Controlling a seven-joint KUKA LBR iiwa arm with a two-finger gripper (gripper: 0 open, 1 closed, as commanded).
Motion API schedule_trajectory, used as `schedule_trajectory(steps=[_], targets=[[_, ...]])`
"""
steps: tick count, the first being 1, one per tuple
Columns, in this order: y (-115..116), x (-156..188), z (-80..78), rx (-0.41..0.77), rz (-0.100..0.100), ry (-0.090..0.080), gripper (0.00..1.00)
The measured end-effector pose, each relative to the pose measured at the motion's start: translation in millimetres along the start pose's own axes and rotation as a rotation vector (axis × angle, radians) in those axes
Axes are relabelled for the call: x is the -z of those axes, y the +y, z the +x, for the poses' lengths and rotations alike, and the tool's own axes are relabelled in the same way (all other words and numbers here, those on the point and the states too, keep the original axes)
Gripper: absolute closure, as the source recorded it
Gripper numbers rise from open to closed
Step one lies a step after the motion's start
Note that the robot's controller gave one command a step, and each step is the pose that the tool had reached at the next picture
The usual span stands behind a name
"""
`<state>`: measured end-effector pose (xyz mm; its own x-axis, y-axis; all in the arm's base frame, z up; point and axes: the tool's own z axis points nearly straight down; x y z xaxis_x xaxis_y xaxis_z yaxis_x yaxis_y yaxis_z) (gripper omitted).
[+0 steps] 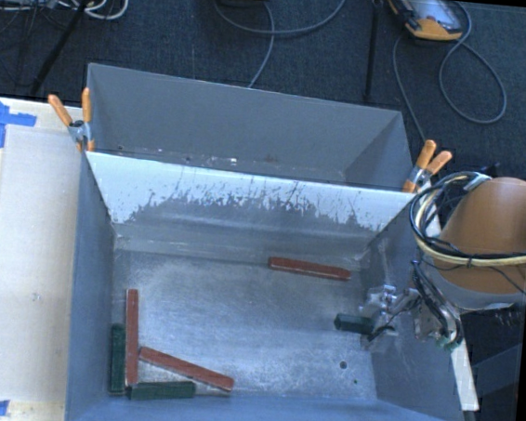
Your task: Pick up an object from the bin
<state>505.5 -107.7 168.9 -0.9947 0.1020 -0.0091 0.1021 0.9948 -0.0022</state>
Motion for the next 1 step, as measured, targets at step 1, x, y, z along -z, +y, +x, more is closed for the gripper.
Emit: schedule_trajectory(steps=[1], targets=[[1.5, 129.6, -26.1, 0.021, -0.001, -0.002, 1.0]])
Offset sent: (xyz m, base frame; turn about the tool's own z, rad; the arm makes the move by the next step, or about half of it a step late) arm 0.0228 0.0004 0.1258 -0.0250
